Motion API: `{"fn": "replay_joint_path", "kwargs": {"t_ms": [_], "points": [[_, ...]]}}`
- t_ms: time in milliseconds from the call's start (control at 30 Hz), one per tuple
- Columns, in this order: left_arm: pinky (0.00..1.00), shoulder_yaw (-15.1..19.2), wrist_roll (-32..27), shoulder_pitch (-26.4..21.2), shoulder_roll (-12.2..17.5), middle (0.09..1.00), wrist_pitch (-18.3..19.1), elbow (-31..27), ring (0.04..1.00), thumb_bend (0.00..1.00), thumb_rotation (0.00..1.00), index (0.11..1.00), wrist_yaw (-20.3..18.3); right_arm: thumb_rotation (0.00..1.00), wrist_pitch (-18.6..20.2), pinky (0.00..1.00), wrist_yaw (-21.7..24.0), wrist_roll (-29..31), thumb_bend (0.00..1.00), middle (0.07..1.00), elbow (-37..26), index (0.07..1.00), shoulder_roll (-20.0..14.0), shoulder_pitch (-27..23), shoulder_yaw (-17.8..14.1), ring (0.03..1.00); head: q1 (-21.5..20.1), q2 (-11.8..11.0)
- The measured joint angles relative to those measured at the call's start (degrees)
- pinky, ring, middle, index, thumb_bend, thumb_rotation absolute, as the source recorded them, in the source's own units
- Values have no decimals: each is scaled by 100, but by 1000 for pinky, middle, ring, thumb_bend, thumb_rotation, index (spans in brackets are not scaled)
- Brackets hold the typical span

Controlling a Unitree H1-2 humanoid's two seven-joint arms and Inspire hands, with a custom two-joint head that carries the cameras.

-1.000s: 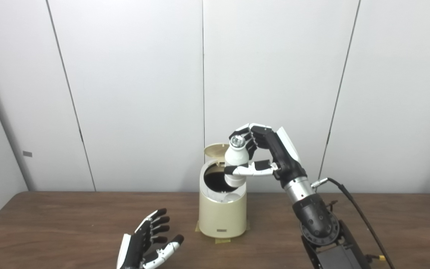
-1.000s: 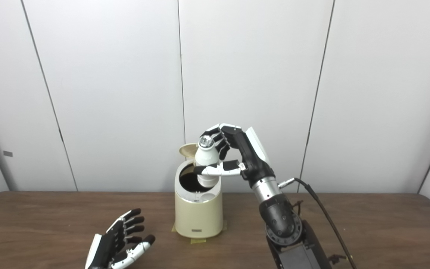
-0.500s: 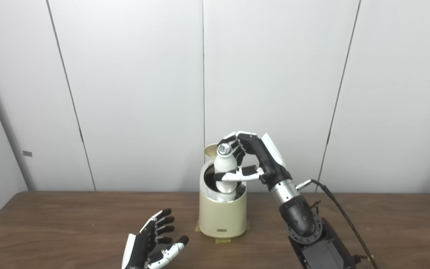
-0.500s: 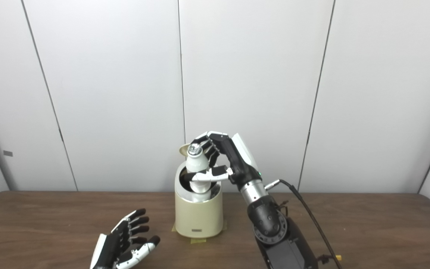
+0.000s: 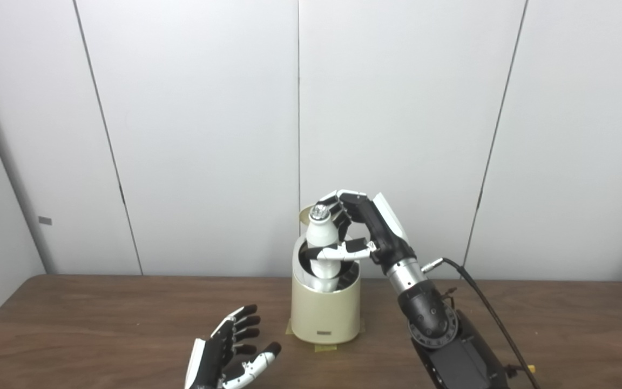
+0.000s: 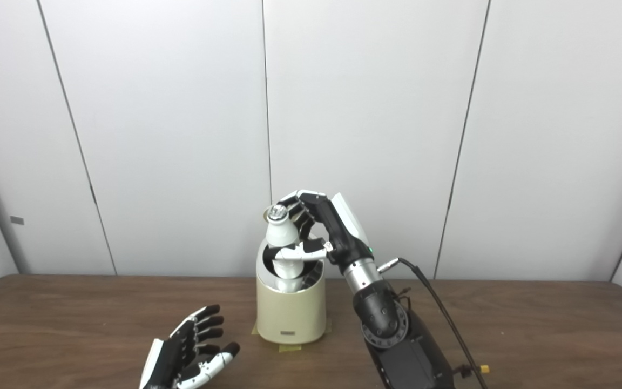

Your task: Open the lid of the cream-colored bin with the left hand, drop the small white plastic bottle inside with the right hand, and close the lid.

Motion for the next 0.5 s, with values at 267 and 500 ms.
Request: {"fn": "replay_joint_path", "kwargs": {"t_ms": [267, 500], "points": [[673, -3, 1, 11, -4, 793, 12, -42, 760, 670, 183, 845, 1, 0, -180, 289, -200, -109, 508, 482, 362, 555, 2, -157, 47, 365, 17, 35], [656, -6, 7, 27, -3, 790, 15, -163, 748, 669, 177, 843, 1, 0, -240, 292, -336, -312, 508, 482, 743, 554, -39, -206, 117, 365, 26, 53]]}}
